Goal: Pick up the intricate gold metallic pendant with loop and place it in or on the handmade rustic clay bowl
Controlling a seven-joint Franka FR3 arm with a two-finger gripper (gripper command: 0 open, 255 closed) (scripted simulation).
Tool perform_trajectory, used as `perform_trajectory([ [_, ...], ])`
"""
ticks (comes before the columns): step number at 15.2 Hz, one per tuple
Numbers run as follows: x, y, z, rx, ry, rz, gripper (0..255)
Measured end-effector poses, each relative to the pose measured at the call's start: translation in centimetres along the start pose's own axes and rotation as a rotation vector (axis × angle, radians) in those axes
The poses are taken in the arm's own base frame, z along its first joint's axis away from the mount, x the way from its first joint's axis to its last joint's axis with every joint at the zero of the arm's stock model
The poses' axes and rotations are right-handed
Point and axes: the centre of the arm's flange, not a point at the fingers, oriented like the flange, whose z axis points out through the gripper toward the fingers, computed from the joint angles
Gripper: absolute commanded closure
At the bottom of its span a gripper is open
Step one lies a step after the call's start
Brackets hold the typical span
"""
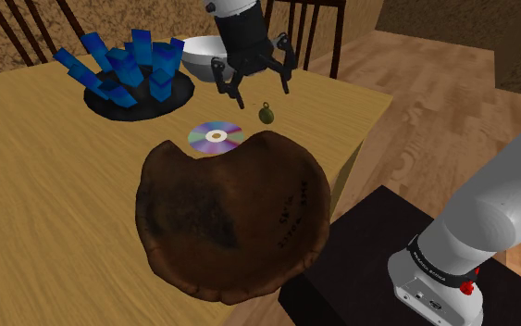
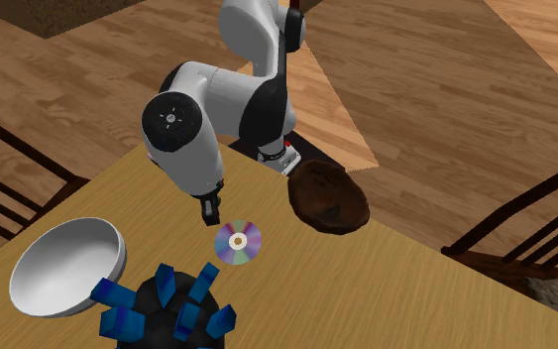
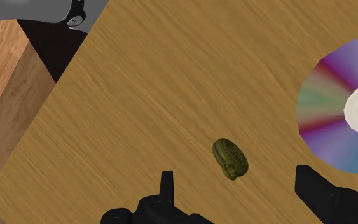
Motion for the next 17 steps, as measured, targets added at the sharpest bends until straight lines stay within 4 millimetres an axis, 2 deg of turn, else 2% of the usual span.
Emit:
perform_trajectory([
  [6, -0.1, -0.3, 3.2, -0.005, -0.002, 0.009, 0],
  [13, 0.0, -0.5, 3.7, -0.005, -0.002, 0.009, 0],
  [14, 0.0, -0.5, 3.7, -0.005, -0.002, 0.009, 255],
  [17, 0.0, -0.5, 3.7, -0.005, -0.002, 0.009, 255],
])
